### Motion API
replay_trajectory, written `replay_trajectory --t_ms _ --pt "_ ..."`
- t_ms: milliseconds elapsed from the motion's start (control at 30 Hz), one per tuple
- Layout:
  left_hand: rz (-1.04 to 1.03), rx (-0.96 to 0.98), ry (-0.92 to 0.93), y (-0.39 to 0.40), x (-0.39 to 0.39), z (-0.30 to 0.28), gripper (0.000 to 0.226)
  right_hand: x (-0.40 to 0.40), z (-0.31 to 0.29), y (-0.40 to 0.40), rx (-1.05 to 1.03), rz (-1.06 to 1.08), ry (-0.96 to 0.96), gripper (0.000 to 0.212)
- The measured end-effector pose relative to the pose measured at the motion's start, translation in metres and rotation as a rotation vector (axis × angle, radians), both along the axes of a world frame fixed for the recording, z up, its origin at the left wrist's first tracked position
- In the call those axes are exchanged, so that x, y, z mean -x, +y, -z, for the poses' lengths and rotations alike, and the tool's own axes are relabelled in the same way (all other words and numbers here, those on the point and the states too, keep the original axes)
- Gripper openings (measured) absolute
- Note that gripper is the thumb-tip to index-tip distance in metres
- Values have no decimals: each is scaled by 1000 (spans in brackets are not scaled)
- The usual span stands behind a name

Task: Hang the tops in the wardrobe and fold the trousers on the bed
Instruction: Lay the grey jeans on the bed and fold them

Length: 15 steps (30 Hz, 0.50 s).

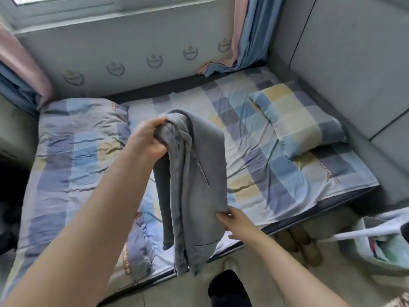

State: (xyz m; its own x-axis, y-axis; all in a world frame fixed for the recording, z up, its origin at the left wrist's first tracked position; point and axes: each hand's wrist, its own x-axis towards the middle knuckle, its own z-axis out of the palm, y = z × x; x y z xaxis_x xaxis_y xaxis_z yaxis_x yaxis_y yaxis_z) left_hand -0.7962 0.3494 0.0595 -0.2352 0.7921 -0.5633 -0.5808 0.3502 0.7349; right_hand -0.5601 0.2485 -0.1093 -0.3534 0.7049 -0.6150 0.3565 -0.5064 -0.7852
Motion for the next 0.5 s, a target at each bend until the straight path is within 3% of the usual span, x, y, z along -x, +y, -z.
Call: replay_trajectory --t_ms 100,167,200,300,400,500 --pt "-94 -58 15 66 21 47 28 -7 20 68 107 246 99 21" --pt "-40 65 298 86 29 100 12 -20 47 116 72 476 80 16" --pt "16 138 432 88 30 138 23 -29 70 143 15 492 -3 13" --pt "250 339 594 60 25 247 70 -60 148 189 -165 261 -415 25" --pt "629 475 755 7 8 339 77 -83 216 191 -159 -66 -676 36" --pt "1106 473 1048 -35 -8 417 76 -89 267 184 -261 -528 -791 54"
